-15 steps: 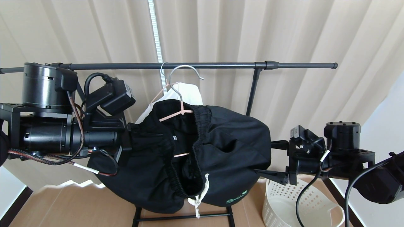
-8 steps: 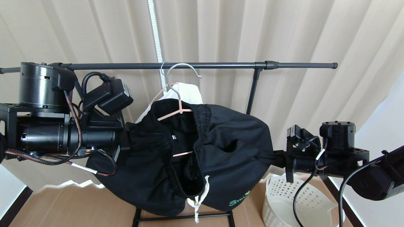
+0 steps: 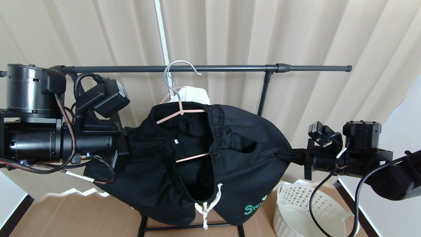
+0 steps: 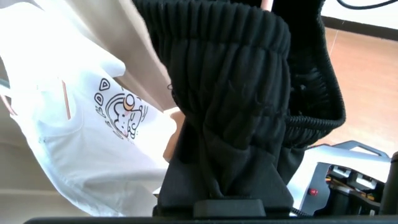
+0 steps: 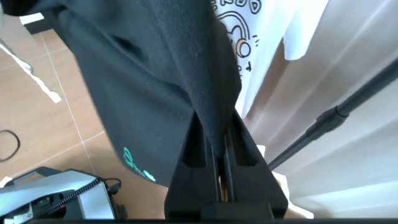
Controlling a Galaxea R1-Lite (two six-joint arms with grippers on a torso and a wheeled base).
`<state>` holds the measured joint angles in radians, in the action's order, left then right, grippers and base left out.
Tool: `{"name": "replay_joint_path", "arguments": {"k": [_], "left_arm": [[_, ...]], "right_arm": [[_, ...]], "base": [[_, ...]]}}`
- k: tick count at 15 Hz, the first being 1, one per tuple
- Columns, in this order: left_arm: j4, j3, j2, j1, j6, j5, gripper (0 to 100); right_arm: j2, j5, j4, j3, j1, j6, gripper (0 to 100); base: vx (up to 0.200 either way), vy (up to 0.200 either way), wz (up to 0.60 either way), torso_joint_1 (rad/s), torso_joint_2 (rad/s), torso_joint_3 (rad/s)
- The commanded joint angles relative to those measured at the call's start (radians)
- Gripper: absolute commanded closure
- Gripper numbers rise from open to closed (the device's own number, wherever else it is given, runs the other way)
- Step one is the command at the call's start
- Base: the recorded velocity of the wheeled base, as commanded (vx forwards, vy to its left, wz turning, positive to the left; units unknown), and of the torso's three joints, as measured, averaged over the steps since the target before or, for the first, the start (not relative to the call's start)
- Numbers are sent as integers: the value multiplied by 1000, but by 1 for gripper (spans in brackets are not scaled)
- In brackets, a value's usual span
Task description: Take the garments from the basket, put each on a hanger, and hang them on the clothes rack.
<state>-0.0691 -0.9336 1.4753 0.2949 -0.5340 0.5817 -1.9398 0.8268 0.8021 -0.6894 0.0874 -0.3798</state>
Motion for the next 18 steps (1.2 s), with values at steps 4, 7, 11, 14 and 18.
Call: {"name": "replay_joint_path", "arguments": {"k": [4,7,11,14,18], "left_arm": [[2,18,-49,-22,8,1,100],[0,26,-63,-40,20,3,100],[0,22,-69,-51,37,4,100],[-1,19,-76,-68,37,7,100],[-1,18,-70,-68,37,20,100]], "right_arm": [[-15,0,0,-25,-38,7,100],[-33,0,0,-42,-54,22,100],[-51,-3,0,-53,-58,24,100],[-64,-3,0,-61,-68,22,100],[-74,-5,0,-55,-68,19,100]], "base": [[0,0,0,0,0,0],[0,0,0,0,0,0],[0,0,0,0,0,0],[0,0,0,0,0,0],[0,0,0,0,0,0]]}}
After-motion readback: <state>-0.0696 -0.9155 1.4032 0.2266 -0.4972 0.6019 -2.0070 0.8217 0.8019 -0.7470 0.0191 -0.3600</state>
